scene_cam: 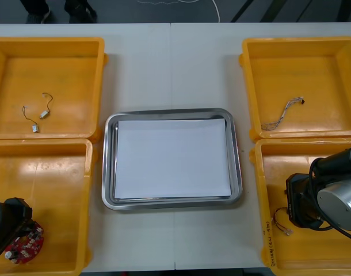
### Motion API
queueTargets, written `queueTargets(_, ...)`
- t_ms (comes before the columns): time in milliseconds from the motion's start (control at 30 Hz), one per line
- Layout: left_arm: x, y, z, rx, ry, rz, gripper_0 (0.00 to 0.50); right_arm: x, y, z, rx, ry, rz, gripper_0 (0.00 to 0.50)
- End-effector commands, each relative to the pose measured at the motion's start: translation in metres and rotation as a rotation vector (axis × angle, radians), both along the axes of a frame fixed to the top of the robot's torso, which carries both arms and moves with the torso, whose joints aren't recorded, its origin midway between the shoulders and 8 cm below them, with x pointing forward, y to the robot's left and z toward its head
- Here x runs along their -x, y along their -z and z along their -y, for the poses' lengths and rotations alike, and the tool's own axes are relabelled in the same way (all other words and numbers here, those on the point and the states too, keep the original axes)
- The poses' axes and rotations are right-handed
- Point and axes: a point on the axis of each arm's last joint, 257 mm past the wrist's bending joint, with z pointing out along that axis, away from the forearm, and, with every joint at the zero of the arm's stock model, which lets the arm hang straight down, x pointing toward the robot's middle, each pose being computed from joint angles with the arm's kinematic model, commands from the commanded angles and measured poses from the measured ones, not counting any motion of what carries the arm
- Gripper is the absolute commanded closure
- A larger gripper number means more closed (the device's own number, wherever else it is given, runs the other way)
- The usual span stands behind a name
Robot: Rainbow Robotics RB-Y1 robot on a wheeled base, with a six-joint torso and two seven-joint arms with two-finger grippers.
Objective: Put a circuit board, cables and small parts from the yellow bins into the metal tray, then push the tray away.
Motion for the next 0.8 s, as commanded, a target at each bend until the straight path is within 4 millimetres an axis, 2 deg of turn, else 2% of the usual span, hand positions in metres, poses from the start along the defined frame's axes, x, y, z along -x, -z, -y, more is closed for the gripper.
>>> queueTargets(33, 0.013, 0.010, 0.007, -0.016, 0.094, -0.007, 0.500, 0.028, 0.028, -0.006, -0.026, 0.048, -0.060, 0.260)
queueTargets(67, 0.013, 0.010, 0.007, -0.016, 0.094, -0.007, 0.500, 0.028, 0.028, -0.006, -0.026, 0.048, -0.060, 0.260)
queueTargets(100, 0.013, 0.010, 0.007, -0.019, 0.097, -0.006, 0.500, 0.029, 0.029, -0.006, -0.025, 0.049, -0.063, 0.352)
queueTargets(200, 0.011, 0.006, 0.006, -0.025, 0.098, 0.005, 0.500, 0.031, 0.030, -0.004, -0.023, 0.049, -0.065, 0.386)
queueTargets(267, 0.006, -0.004, 0.004, -0.039, 0.101, 0.030, 0.500, 0.032, 0.031, -0.002, -0.019, 0.052, -0.067, 0.419)
queueTargets(333, 0.003, -0.013, 0.003, -0.055, 0.109, 0.048, 0.500, 0.033, 0.032, -0.001, -0.015, 0.054, -0.068, 0.429)
queueTargets(367, 0.002, -0.018, 0.001, -0.066, 0.108, 0.058, 0.500, 0.033, 0.032, 0.000, -0.011, 0.056, -0.068, 0.476)
queueTargets(400, 0.000, -0.022, 0.000, -0.073, 0.112, 0.063, 0.500, 0.034, 0.033, 0.001, -0.009, 0.057, -0.068, 0.500)
queueTargets(667, -0.010, -0.042, -0.005, -0.126, 0.135, 0.047, 0.500, 0.035, 0.031, 0.011, 0.010, 0.058, -0.070, 0.500)
queueTargets(800, -0.024, -0.047, -0.003, -0.164, 0.151, 0.058, 0.500, 0.032, 0.014, 0.020, 0.017, 0.055, -0.060, 0.500)
